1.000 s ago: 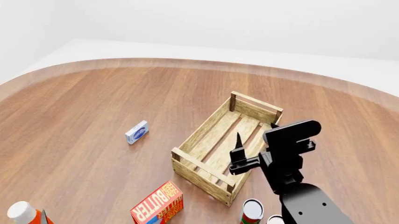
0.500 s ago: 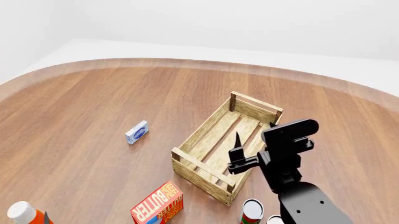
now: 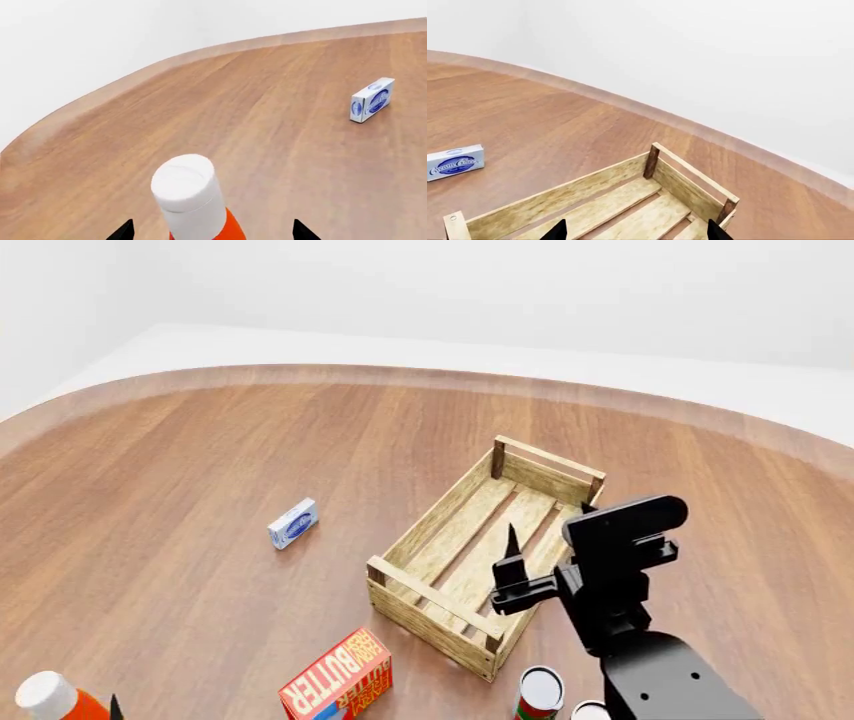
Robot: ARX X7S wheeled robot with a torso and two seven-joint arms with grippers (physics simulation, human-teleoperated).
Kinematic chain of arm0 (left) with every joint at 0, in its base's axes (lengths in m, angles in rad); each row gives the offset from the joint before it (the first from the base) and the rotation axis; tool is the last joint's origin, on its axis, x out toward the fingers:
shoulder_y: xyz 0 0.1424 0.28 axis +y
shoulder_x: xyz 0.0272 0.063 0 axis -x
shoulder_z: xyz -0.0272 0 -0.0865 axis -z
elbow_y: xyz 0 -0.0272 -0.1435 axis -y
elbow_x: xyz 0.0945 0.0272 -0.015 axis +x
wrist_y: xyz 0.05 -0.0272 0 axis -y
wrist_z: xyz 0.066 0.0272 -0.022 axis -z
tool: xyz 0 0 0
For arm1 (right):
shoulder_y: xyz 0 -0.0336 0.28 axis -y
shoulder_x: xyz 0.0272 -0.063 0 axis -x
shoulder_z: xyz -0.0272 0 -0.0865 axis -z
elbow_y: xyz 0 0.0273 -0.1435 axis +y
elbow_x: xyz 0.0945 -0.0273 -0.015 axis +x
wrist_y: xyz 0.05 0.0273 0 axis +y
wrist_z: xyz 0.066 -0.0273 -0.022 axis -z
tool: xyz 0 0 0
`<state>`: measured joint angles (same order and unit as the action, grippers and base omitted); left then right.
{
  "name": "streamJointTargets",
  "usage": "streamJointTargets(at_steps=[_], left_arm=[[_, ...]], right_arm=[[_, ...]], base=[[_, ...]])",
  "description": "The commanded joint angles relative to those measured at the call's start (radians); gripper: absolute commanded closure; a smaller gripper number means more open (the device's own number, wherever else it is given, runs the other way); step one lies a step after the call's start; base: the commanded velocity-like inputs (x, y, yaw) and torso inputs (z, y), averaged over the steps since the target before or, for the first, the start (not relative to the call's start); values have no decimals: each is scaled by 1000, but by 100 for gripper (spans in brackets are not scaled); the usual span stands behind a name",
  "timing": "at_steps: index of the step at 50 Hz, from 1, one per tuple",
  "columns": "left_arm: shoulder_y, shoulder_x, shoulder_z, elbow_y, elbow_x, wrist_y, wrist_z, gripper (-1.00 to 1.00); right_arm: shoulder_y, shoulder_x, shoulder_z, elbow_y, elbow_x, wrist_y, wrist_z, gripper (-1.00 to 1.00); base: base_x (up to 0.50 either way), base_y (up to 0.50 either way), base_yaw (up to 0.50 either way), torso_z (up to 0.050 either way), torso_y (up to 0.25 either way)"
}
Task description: Pick up the ketchup, and put it in the wooden tray.
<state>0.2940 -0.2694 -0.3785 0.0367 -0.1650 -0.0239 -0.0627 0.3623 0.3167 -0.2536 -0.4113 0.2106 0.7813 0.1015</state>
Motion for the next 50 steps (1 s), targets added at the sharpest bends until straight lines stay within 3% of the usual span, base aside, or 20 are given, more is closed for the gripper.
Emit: streamJointTargets(at_steps=[1,13,25,26,44,50], left_arm=[[-50,-2,18,-106,11,26,-3,-100],[-155,-3,48,-278,30,54,-13,-100],[-349,-15,73,-438,44,64,-38,-100],[-363,-15,75,-444,47,68,-43,100],[-435,-46,124,-198,55,-46,-35,100],[-585,-65,212,-63,68,-197,-5,100]], right_arm=[[5,2,-4,0,2,10,6,-100],[5,1,0,8,4,8,14,-100],[-2,3,19,9,11,8,27,-100],[-3,3,21,8,12,9,28,-100],[-6,7,47,26,21,-9,38,-100],[18,12,66,43,32,-25,26,-100]], base=[[0,0,0,0,0],[0,0,0,0,0],[0,0,0,0,0],[0,0,0,0,0],[0,0,0,0,1],[0,0,0,0,0]])
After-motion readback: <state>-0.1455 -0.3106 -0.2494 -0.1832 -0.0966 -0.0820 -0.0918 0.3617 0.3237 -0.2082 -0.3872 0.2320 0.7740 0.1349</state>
